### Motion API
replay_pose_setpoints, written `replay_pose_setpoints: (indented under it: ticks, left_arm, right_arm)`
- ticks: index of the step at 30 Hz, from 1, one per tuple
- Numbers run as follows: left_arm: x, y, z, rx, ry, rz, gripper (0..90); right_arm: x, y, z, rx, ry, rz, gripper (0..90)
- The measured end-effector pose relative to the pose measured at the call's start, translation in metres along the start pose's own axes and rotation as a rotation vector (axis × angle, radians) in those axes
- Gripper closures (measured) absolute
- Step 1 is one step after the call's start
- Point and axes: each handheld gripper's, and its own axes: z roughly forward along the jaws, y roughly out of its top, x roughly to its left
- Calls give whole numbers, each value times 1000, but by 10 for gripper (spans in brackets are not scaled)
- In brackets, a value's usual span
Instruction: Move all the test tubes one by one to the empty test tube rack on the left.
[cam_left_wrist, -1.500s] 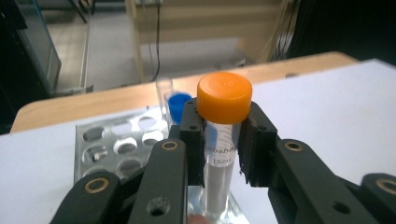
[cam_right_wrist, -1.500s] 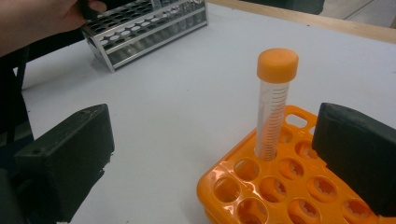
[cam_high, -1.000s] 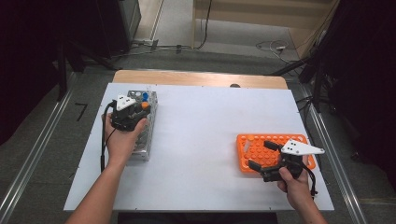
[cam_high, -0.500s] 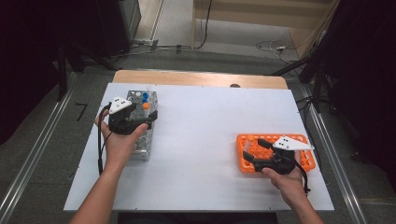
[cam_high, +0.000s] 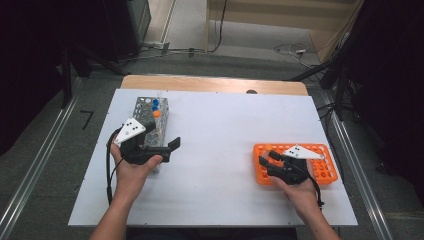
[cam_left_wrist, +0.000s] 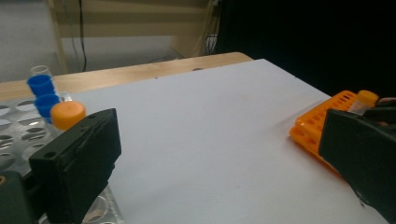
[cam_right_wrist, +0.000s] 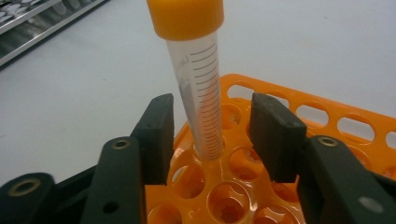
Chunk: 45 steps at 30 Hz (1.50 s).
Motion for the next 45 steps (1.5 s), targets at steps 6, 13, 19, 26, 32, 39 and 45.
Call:
replay_pose_setpoints:
  ticks: [6, 13, 19, 26, 32, 39, 45]
  left_arm:
    - [-15, -4, -1, 11, -31, 27, 0]
    - [-24, -11, 3, 29, -53, 23, 0]
    - [-32, -12, 6, 38, -76, 36, 0]
    - [-45, -12, 12, 48, -117, 49, 0]
    - [-56, -13, 19, 52, -157, 56, 0]
    - [-67, -16, 26, 65, -206, 64, 22]
    - [-79, -18, 34, 74, -259, 75, 63]
  right_arm:
    - [2, -4, 4, 4, -18, -11, 588]
    - [8, -6, 5, -7, -38, -67, 722]
    - [5, -1, -5, -64, -27, -61, 726]
    - [17, 7, -19, -124, -9, -98, 727]
    - [32, 9, -17, -119, 46, -119, 727]
    - [50, 9, -14, -106, 114, -140, 728]
    - [68, 9, -12, -95, 169, -168, 728]
